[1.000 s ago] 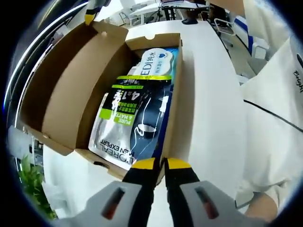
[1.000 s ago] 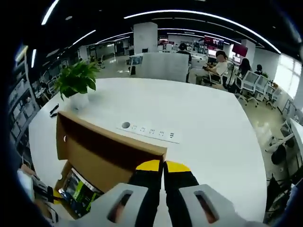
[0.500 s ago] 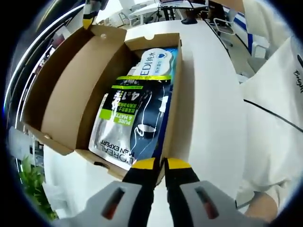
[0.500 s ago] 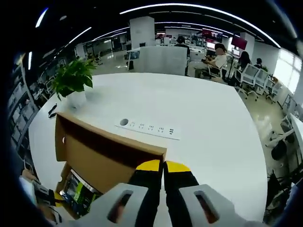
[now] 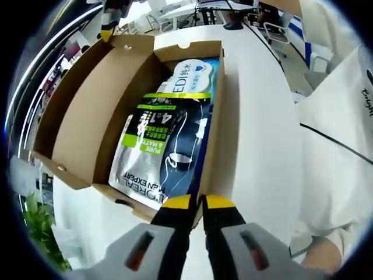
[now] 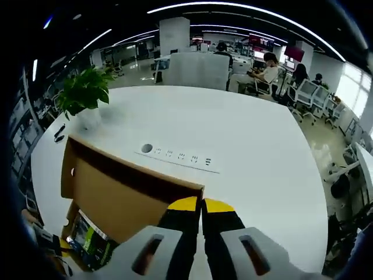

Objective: Operate the shoe box by opening the lid, removing the specified soft item, and placing it in the target area until the item is outside and the box remains undamaged.

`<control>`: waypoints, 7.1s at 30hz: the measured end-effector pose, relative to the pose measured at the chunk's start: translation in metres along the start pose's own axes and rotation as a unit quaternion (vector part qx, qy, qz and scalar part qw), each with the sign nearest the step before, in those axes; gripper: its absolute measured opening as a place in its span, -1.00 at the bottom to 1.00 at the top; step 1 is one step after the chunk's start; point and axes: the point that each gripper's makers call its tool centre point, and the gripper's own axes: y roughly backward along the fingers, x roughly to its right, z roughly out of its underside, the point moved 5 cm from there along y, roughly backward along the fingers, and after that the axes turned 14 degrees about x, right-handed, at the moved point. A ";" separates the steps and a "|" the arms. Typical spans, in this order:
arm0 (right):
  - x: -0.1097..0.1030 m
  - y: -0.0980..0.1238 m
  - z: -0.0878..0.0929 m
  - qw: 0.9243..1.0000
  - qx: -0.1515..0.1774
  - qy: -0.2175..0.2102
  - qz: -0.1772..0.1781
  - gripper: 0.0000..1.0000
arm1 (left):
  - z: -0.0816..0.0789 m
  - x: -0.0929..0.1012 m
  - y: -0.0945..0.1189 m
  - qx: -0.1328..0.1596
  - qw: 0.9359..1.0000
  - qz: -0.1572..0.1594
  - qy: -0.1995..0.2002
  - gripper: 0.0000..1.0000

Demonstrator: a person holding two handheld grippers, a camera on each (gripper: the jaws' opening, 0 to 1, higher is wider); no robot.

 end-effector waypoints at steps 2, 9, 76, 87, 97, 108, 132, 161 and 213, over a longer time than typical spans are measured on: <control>-0.002 0.004 0.003 1.000 -0.006 -0.007 0.000 -1.00 | 0.000 0.000 0.000 -0.001 1.000 -0.001 0.000 -0.87; 0.003 -0.027 -0.006 0.999 -0.024 0.003 0.020 -1.00 | 0.000 0.000 0.000 0.001 1.000 -0.002 0.000 -0.87; 0.003 -0.079 0.039 0.996 -0.055 0.067 0.019 -0.97 | -0.001 -0.001 0.000 -0.003 1.000 -0.002 -0.006 -0.87; -0.003 -0.071 0.031 0.995 -0.010 0.093 -0.018 -0.78 | -0.001 -0.001 0.000 -0.008 1.000 -0.003 -0.009 -0.87; -0.008 -0.064 0.019 0.996 0.047 0.031 -0.068 -0.63 | -0.001 0.000 0.000 -0.008 1.000 -0.005 -0.011 -0.87; -0.006 -0.035 -0.001 0.978 0.122 -0.081 -0.150 -0.45 | 0.001 0.000 0.000 -0.003 1.000 -0.005 -0.005 -0.87; -0.017 0.005 -0.009 0.956 0.235 0.033 -0.171 0.03 | 0.001 0.001 0.000 -0.001 1.000 -0.005 -0.018 -0.87; -0.040 0.072 0.009 0.923 0.296 0.091 -0.228 0.25 | 0.001 0.000 0.000 -0.001 1.000 -0.007 -0.016 -0.87; -0.112 0.089 0.074 0.849 0.279 0.213 -0.396 -0.12 | 0.000 0.001 -0.001 -0.007 1.000 -0.012 -0.027 -0.86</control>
